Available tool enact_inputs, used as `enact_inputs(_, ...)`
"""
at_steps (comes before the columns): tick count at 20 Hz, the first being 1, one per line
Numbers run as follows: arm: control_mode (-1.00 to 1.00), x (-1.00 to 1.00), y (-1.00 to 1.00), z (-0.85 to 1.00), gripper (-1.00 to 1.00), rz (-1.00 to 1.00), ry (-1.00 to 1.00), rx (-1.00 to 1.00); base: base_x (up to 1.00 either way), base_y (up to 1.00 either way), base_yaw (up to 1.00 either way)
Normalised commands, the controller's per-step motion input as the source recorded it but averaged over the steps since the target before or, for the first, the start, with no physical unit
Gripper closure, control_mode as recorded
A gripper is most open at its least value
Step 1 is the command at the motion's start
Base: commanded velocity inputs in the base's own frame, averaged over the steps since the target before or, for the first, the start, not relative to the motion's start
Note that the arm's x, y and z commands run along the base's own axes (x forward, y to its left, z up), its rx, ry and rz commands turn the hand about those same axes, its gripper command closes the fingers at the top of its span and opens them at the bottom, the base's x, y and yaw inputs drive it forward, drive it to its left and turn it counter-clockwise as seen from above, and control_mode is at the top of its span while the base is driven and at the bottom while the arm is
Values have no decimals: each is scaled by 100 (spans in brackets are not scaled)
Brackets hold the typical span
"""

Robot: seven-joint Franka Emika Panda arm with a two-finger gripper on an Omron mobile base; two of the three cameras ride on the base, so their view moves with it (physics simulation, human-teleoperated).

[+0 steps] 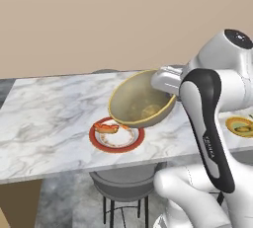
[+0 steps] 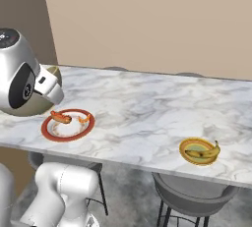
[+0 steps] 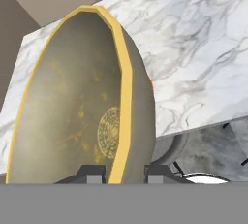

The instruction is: Take the smaller bowl and place it next to the appetizer plate on the dining counter , and place the larger bowl next to the plate with cooked food.

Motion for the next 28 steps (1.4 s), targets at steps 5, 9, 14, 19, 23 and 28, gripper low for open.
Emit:
enact_inputs(5,100,0,0,0,100,0,0,0,4,3,0)
enact_inputs(9,100,0,0,0,100,0,0,0,0,4,-6)
enact_inputs(14,-100,9,-56,-22,100,-23,-1,-1,0,0,0)
enact_inputs(19,-100,27,-73,-39,100,-26,-9,0,0,0,0)
enact_inputs(23,-100,48,-52,-32,100,-17,-12,0,0,0,0)
enact_inputs(28,-100,26,-37,-26,100,-3,-21,6,0,0,0)
